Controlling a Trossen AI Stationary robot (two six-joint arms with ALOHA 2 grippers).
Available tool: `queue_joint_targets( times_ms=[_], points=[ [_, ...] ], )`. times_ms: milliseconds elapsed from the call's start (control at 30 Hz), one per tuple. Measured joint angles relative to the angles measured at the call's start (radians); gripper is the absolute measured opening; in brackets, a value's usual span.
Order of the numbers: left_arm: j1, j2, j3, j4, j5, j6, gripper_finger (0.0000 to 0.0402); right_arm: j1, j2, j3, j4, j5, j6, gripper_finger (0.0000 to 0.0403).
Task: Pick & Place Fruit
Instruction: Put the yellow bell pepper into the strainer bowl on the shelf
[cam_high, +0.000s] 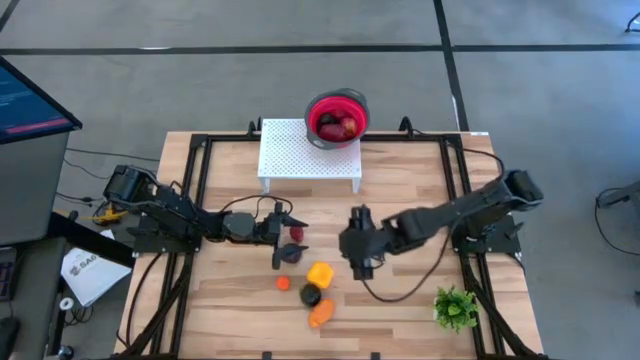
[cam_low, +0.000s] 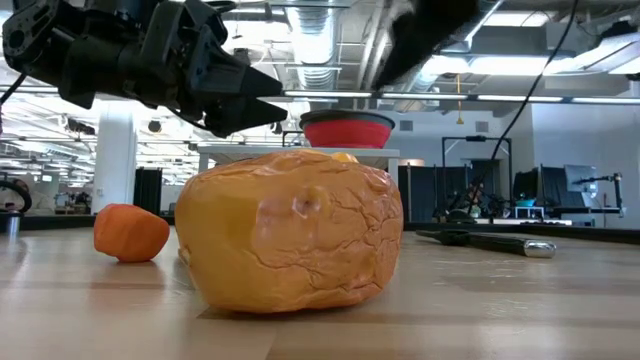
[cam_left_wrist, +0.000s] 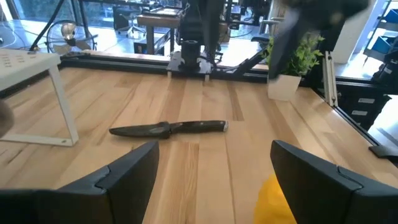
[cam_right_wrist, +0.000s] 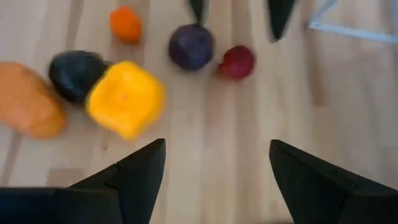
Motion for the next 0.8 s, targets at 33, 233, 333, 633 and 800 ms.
queue_joint_targets(
  times_ms=[33, 233, 333, 633, 800],
  points=[
    [0.002, 0.000, 0.000, 0.001, 0.000, 0.000, 0.0301, 0.007, -0.012, -0.057, 0.054, 0.000, 0.009, 0.0281],
    [0.002, 0.000, 0.001, 0.002, 0.000, -0.010, 0.0301, 0.002, 0.021, -0.203, 0.367, -0.082, -0.060, 0.0281],
    [0.003, 0.000, 0.002, 0.002, 0.000, -0.038, 0.0301, -0.021, 0.071, -0.190, 0.366, -0.253, -0.181, 0.0281],
    [0.003, 0.000, 0.003, 0.002, -0.001, -0.110, 0.0301, -0.075, 0.208, -0.057, 0.345, -0.535, -0.443, 0.0336],
    [0.003, 0.000, 0.002, -0.003, -0.014, -0.134, 0.0301, -0.064, 0.324, 0.078, 0.279, -0.529, -0.598, 0.0392]
  ],
)
